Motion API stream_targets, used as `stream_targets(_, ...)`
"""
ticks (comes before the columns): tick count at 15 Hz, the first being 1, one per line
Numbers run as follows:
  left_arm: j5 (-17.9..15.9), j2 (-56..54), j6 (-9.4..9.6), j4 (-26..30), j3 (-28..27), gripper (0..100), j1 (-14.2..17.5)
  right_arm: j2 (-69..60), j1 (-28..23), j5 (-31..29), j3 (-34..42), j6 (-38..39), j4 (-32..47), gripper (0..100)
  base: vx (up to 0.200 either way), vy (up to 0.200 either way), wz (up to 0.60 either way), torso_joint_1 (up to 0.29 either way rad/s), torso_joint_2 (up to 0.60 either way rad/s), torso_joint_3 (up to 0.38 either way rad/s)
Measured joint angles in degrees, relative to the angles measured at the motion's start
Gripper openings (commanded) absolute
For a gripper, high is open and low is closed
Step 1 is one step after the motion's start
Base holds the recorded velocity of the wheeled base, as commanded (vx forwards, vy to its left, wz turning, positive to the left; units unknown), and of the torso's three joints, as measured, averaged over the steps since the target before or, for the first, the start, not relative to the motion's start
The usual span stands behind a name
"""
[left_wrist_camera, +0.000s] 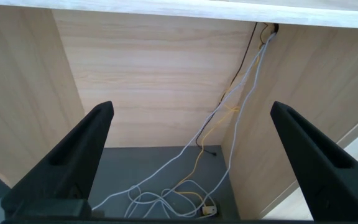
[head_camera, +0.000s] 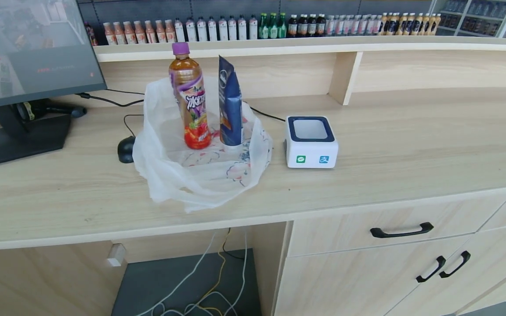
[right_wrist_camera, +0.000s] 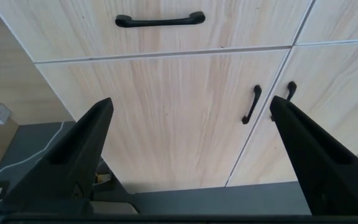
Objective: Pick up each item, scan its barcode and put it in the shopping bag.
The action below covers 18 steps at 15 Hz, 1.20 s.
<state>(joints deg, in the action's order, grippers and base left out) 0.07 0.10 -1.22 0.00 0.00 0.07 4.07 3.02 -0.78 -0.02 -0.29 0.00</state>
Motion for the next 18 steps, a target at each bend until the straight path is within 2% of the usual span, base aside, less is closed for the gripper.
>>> stream_targets(10,0.0,0.0,0.00,0.1,0.0,100,0.0,-0.2,-0.4,0.0,0.0,0.1,-0.1,100,0.000,-0.200,0.00,0.004,0.00,0.003)
stream_targets(18,0.0,0.0,0.22,0.0,0.0,100,0.0,-3.4,-2.4,0.0,0.0,-0.1,0.0,100,0.000,0.000,0.00,0.000,0.00,0.000)
